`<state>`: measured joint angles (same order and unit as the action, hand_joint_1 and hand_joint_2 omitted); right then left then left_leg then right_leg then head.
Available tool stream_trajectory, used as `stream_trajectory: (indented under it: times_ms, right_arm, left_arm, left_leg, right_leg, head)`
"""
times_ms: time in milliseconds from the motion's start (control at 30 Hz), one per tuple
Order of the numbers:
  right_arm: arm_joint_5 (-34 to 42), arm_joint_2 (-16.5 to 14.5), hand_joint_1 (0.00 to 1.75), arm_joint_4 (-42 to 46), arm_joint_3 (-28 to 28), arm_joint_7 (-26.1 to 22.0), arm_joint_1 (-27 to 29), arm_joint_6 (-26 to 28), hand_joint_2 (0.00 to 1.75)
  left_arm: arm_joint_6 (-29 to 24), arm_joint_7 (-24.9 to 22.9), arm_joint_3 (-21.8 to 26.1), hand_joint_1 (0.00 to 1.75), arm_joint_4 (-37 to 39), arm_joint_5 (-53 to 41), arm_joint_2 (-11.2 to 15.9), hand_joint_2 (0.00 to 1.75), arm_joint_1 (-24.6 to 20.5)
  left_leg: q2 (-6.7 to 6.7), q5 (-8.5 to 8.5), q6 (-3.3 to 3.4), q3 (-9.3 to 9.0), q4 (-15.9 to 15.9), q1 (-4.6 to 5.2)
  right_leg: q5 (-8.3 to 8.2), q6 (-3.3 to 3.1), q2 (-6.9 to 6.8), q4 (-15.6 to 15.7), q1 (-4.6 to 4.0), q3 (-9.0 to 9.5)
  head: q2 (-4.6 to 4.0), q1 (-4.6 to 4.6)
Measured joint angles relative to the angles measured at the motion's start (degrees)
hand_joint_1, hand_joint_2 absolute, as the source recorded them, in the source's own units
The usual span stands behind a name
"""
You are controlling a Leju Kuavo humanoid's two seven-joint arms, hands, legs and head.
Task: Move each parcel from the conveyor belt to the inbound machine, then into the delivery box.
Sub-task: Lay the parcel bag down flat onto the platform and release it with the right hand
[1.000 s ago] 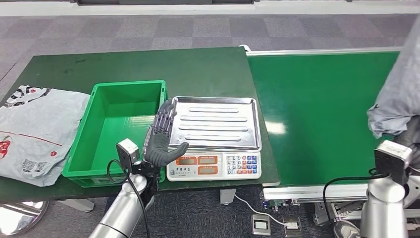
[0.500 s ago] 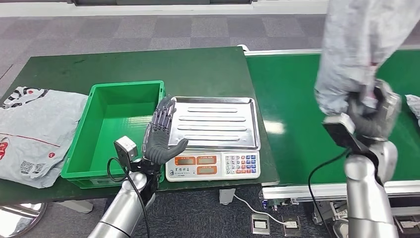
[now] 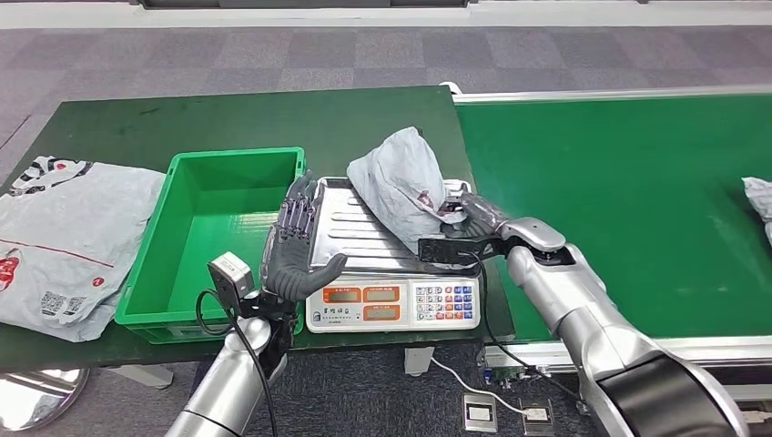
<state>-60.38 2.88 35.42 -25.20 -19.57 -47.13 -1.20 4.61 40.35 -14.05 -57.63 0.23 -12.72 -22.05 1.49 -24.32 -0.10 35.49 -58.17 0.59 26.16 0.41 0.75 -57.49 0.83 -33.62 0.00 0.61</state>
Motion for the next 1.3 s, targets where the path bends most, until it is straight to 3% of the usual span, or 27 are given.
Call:
stream_trajectory:
  times_ms: [500, 667, 967, 1300]
  right_arm:
    - [0.19, -1.32, 1.75, -5.37, -2.23, -0.63, -2.54, -0.58, 1.75]
    - [2.18, -2.1, 1.75, -6.09, -3.07, -3.24, -2.74, -0.13, 1.75]
    - [11.27, -5.31, 1.75, -5.48, -4.87, -15.35, -0.21, 14.85, 1.75]
    - [20.61, -7.6, 1.75, -4.34, -4.86, -17.52, 1.56, 23.29, 1.75]
  left_arm:
    - [0.0, 0.01, 0.0, 0.0, -0.01, 0.31, 0.0, 1.75, 0.04]
    - [0.01, 0.01, -0.09, 0.0, 0.0, 0.36, -0.07, 1.75, 0.04]
    - [0.42, 0.0, -0.65, 0.0, 0.08, 0.83, -1.24, 1.75, 0.0]
    - [1.27, 0.0, -1.0, 0.0, 1.25, 0.82, -2.01, 1.75, -0.65]
  left_leg:
    - [-0.05, 0.0, 0.03, -0.02, -0.01, 0.01]
    - [-0.1, -0.01, 0.02, -0.02, -0.01, 0.01]
    - [-0.13, -0.01, 0.01, -0.02, -0.01, 0.0]
    - [-0.19, -0.02, 0.01, -0.02, -0.01, 0.01]
  right_leg:
    - [-0.02, 0.01, 0.02, 0.03, 0.0, 0.01]
    - [-0.02, 0.01, 0.09, 0.03, 0.0, -0.01]
    - [-0.01, 0.0, 0.13, 0.02, 0.0, -0.05]
    - [-0.02, 0.01, 0.17, 0.03, 0.01, -0.07]
  head:
    - [0.0, 0.0]
    - [0.0, 0.0]
    - [0.0, 0.0]
    - [0.0, 0.0]
